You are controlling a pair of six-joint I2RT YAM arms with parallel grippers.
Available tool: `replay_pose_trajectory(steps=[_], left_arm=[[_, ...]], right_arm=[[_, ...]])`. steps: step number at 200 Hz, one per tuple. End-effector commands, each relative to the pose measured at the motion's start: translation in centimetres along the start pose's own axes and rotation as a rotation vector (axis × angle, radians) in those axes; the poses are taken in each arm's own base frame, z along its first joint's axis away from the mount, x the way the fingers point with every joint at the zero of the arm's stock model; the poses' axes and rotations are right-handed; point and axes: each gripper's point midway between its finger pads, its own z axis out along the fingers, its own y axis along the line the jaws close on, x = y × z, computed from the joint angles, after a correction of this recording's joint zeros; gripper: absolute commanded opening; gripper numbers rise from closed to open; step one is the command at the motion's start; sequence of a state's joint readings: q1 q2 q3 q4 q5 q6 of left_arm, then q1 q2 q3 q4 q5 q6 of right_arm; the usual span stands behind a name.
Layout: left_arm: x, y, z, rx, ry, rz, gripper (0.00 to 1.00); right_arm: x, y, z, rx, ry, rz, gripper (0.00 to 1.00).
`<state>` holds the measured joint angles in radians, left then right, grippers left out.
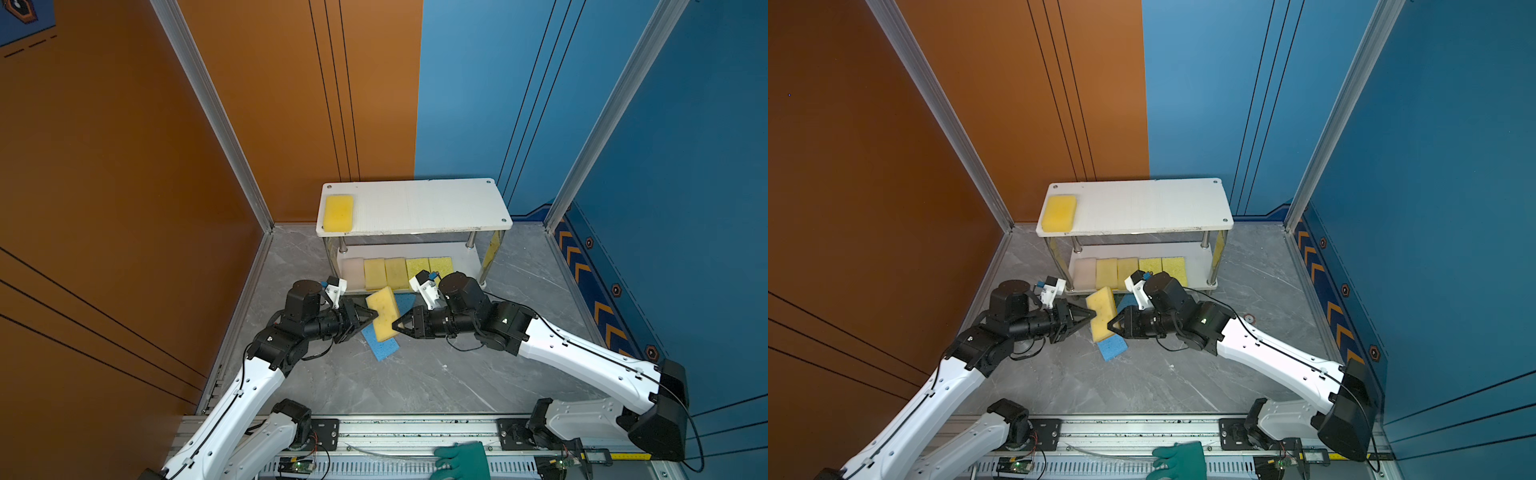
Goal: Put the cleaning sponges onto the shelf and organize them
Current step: 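Close the right gripper on the yellow-orange sponge held by the left gripper, then open the left gripper and withdraw while the right gripper lifts the sponge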
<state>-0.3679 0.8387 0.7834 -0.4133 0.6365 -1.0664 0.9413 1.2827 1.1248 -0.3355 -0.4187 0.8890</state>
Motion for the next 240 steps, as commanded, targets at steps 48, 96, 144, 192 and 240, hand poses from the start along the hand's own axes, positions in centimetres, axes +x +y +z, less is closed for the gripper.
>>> replay_pose_trajectory(steps=[48, 96, 144, 192, 240], left_arm=[[-0.2, -0.6, 0.1, 0.016, -0.010, 0.017, 0.19], [-0.3, -0.4, 0.1, 0.011, -0.014, 0.009, 0.46], [-1.5, 0.8, -1.3, -0.024, -0.084, -0.015, 0.98], [-1.9, 6.4, -4.0, -0.161, -0.197, -0.156, 0.98], [-1.1, 8.5, -4.0, -0.176, -0.202, -0.206, 0.98]], right_arm=[[-0.7, 0.0, 0.1, -0.002, -0.019, -0.007, 0.18], [-0.7, -0.2, -0.1, 0.006, -0.026, -0.006, 0.14], [-0.4, -0.4, -1.4, 0.026, -0.025, -0.009, 0.14], [-0.9, 2.3, -5.1, -0.001, -0.054, -0.031, 0.14], [-3.8, 7.9, -8.6, -0.090, -0.149, -0.091, 0.14]])
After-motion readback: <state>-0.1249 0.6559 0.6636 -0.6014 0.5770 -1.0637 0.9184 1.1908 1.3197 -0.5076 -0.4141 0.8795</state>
